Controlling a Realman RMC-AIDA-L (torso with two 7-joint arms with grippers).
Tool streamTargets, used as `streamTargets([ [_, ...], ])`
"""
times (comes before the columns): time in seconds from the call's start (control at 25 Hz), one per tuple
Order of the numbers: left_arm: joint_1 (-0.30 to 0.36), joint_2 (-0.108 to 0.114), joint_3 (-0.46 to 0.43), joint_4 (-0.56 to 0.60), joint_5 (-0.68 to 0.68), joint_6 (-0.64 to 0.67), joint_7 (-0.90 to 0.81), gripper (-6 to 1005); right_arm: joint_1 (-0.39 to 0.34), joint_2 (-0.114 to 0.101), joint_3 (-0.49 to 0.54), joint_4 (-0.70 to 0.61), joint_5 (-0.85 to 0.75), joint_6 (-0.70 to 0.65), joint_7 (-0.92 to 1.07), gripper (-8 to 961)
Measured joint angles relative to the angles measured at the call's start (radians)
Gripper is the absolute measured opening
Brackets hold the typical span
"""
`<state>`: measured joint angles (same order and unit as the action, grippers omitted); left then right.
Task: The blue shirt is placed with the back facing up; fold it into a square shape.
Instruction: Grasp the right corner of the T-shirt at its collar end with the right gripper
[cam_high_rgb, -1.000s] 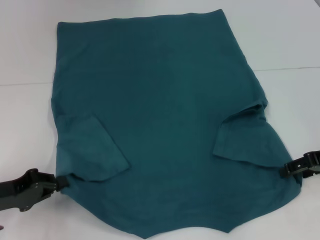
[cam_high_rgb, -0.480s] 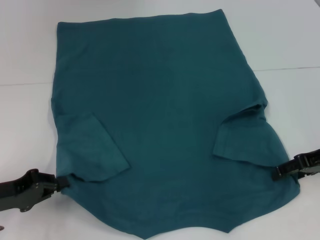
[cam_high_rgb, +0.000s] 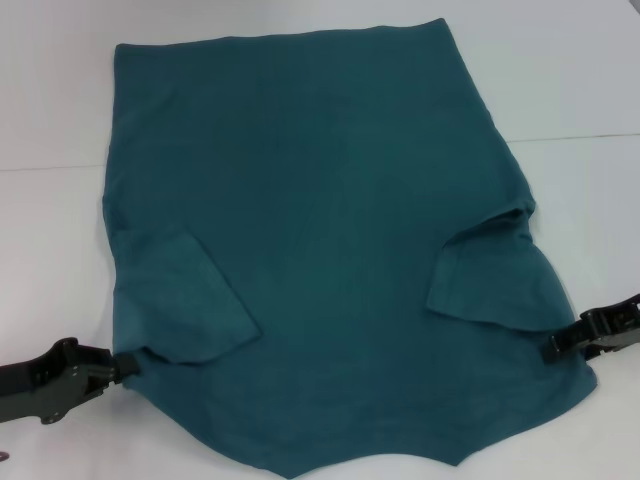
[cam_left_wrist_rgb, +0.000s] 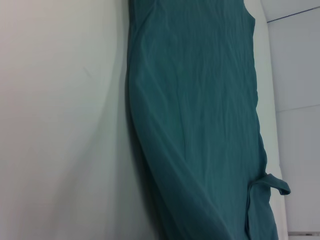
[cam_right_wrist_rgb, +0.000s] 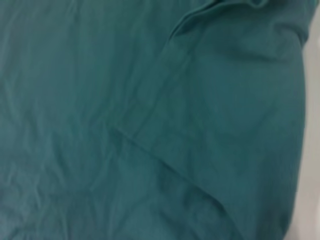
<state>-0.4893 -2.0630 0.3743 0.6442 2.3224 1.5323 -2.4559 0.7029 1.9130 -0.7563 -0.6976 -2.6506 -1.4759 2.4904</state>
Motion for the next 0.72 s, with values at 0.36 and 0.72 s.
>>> streamTargets([
  [0.36, 0.000, 0.000, 0.000, -0.001, 0.000, -0.001, 0.000, 29, 0.014, 0.001, -0.004, 0.007, -0.009, 0.000, -0.002, 562],
  [0.72, 0.000, 0.000, 0.000, -0.002, 0.000, -0.002, 0.000, 30, 0.018, 0.001, -0.005, 0.005, -0.014, -0.005, 0.000, 254],
])
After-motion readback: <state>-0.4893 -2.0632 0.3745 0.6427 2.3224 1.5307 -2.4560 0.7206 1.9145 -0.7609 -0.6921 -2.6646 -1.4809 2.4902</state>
